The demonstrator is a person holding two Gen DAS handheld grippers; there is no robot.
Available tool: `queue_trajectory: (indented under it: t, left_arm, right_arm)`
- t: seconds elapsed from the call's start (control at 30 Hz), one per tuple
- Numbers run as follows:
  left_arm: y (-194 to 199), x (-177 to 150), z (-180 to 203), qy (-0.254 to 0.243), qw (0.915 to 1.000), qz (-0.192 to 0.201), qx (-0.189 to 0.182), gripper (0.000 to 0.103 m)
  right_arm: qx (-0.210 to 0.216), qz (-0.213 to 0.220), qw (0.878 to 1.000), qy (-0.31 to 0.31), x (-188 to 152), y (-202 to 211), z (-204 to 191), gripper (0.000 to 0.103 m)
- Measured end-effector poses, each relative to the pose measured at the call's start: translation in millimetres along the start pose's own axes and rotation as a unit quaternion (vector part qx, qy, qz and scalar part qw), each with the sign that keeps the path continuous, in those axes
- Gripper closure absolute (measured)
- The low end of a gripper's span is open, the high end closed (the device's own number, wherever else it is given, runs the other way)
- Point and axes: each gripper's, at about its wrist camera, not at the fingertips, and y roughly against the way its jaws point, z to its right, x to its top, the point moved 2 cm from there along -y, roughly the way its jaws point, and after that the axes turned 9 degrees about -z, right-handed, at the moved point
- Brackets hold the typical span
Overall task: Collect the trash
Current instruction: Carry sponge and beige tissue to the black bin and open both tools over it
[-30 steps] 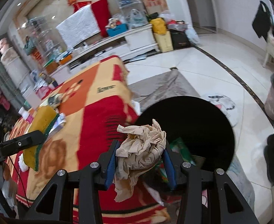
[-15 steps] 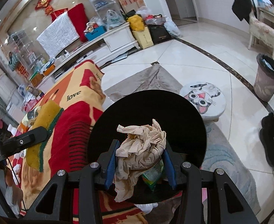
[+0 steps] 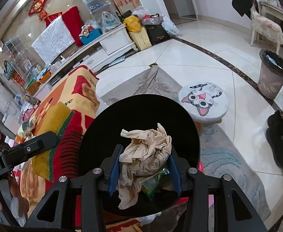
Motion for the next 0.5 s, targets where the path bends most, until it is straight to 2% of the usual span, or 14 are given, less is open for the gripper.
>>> queue_trajectory:
  t: [0.07, 0.13, 0.17, 0.5]
  left_arm:
    - [-3, 2, 1, -0.001, 1.0000, -0.002, -0.006, 0.044]
    - [-7, 3, 1, 0.000, 0.9999, -0.004, -0.014, 0.042]
    - [-7, 2, 2, -0.001, 0.9999, -0.006, -0.015, 0.041]
    - [-10, 1, -2, 0.000, 0.9996, -0.020, -0.020, 0.038]
  right_arm:
    - [-0.002, 0.001, 1.000, -0.003, 1, 0, 3, 0.053]
    - [-0.007, 0.006, 1.000, -0.009, 2, 3, 4, 0.032]
    - [-0.005, 0.009, 1.000, -0.012, 2, 3, 5, 0.030]
    - [0.004, 0.006, 1.000, -0.022, 1, 7, 5, 0.030]
